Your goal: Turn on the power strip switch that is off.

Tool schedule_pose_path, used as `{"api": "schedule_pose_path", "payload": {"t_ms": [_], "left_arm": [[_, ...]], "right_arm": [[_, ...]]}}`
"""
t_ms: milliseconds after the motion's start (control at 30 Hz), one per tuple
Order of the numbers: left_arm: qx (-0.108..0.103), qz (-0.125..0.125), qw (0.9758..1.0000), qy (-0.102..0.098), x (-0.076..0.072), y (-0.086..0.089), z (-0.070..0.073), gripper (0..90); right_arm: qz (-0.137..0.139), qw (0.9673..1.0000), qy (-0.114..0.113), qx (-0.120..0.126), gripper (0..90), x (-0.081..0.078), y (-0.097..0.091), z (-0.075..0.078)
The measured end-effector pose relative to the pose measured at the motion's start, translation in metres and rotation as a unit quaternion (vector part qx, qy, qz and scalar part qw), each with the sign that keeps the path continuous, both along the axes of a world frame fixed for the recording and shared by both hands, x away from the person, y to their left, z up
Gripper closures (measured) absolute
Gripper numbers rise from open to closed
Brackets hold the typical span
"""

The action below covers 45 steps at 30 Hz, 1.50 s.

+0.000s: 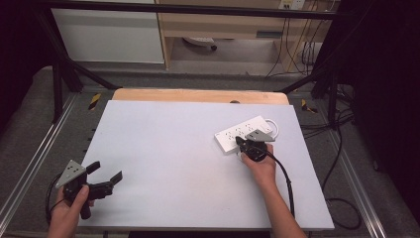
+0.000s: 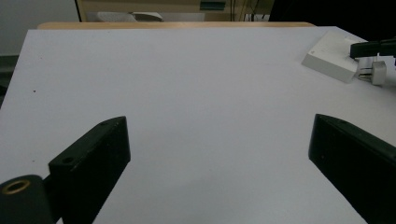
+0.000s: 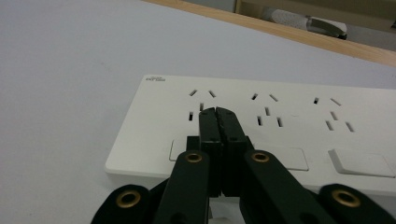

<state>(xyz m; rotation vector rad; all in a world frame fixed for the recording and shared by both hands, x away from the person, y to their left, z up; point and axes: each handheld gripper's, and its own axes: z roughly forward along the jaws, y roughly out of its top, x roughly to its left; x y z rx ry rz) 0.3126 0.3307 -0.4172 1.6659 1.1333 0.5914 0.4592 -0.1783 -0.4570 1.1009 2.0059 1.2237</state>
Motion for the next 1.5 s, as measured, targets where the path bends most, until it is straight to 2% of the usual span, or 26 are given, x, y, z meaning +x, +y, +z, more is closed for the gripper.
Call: {"api": "schedule_pose_path", "payload": {"t_ms": [567,600,667,833,1233,1500], "left_arm": [[-0.001,0.0,1.0,-0.001,0.0,-0.0007,0.0,5.5],[-0.001,0.0,1.0,-0.001,0.0,-0.0007,0.0,5.5],[-0.001,0.0,1.0,-0.001,-0.0001,-0.0008,0.0,5.5],[0.001,0.0,1.0,0.0,0.0003,-0.0008,-0.0002,5.5],[0.001,0.0,1.0,-0.001,-0.0001,-0.0006,0.0,5.5],[0.002,0.0,1.0,0.0,0.0001,-0.0007,-0.0002,5.5]], "right_arm": [[-0.003,0.9999,0.009,0.003,90.0,0.0012,-0.0015,0.0004],[-0.007,0.9999,0.011,-0.003,90.0,0.0013,-0.0024,-0.0003],[-0.012,0.9998,0.016,0.006,90.0,0.0022,-0.0055,-0.0002],[-0.005,0.9998,0.018,0.003,90.0,0.0014,-0.0053,0.0006],[0.001,0.9999,0.006,0.011,90.0,0.0007,-0.0013,0.0031],[0.001,0.9999,0.006,0.015,90.0,0.0005,-0.0023,0.0043]]}}
